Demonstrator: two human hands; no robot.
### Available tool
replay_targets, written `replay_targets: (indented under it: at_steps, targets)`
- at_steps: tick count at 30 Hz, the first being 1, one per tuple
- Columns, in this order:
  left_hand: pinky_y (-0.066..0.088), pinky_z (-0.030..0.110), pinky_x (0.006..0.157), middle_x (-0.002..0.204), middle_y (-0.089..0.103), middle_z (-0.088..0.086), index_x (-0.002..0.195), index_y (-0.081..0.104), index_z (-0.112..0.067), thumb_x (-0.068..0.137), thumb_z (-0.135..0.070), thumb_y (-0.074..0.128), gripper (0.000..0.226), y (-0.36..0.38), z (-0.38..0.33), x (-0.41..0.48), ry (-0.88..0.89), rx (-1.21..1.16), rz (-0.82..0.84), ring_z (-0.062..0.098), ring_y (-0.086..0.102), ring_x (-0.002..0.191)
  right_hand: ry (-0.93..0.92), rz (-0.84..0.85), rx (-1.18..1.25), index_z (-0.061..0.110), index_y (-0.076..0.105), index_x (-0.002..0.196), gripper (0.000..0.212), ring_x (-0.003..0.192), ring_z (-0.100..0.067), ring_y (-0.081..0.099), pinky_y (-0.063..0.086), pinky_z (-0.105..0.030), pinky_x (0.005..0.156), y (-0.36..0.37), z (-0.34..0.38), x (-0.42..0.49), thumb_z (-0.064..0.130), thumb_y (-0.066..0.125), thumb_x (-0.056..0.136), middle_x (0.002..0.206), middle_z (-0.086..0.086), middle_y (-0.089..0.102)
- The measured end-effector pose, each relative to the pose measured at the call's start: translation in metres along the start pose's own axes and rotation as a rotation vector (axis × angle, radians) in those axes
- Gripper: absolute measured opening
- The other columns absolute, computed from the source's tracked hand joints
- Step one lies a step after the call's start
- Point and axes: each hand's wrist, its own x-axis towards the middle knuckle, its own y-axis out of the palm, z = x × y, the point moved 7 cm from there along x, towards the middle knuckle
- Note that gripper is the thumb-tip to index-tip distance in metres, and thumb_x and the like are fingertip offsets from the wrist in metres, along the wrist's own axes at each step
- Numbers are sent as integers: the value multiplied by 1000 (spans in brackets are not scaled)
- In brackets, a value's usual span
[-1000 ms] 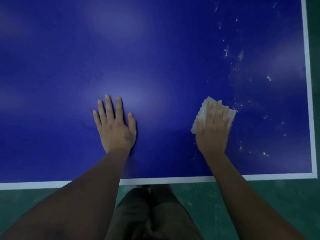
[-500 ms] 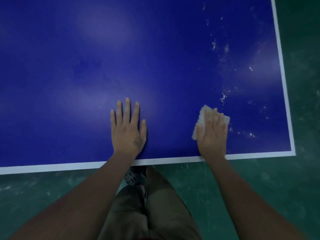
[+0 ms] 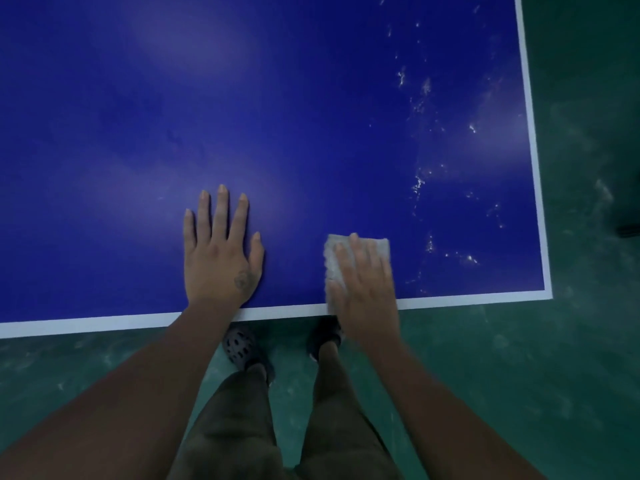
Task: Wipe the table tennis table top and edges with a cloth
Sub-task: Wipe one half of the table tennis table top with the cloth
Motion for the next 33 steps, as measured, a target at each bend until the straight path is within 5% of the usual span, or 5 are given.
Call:
replay_targets:
  at_steps: [5, 10, 20, 27, 33]
  targets:
    - [5, 55, 136, 181, 11, 9, 173, 21, -20, 112, -50, 29, 68, -2, -3, -1, -4, 21, -22, 33, 4, 168, 182, 36, -60, 10, 18, 170, 63, 165, -36, 10, 19, -63, 128, -13, -116, -4, 42, 18, 115, 178, -16, 13]
    - [5, 54, 136, 181, 15, 9, 172, 24, -20, 112, -49, 30, 67, -3, -6, -2, -8, 32, -39, 33, 6, 168, 299, -36, -33, 12, 17, 171, 64, 165, -37, 9, 15, -62, 130, -14, -98, 6, 42, 22, 114, 178, -16, 13]
    - [6, 55, 136, 180, 19, 12, 170, 32, -17, 114, -53, 22, 67, -5, -29, -3, -146, 29, -23, 35, 9, 167, -120, 55, 28, 25, 14, 172, 64, 166, -26, 0, 14, -56, 133, -5, -58, 1, 49, 31, 115, 180, -2, 4]
    - [8, 56, 135, 179, 20, 11, 168, 35, -14, 115, -53, 30, 66, 7, -109, 42, -57, -38, -49, 34, 11, 167, 156, -41, 19, 4, 28, 167, 61, 163, -40, 18, 21, -66, 126, -24, -203, -12, 37, 30, 115, 175, -19, 21]
    - [4, 56, 135, 182, 7, 8, 174, 15, -16, 114, -60, 22, 74, 29, -133, 71, -114, 34, -3, 31, 1, 168, 115, -20, 37, 10, 18, 170, 65, 165, -38, 7, 16, -64, 129, -20, -134, 16, 44, 26, 115, 178, -17, 10]
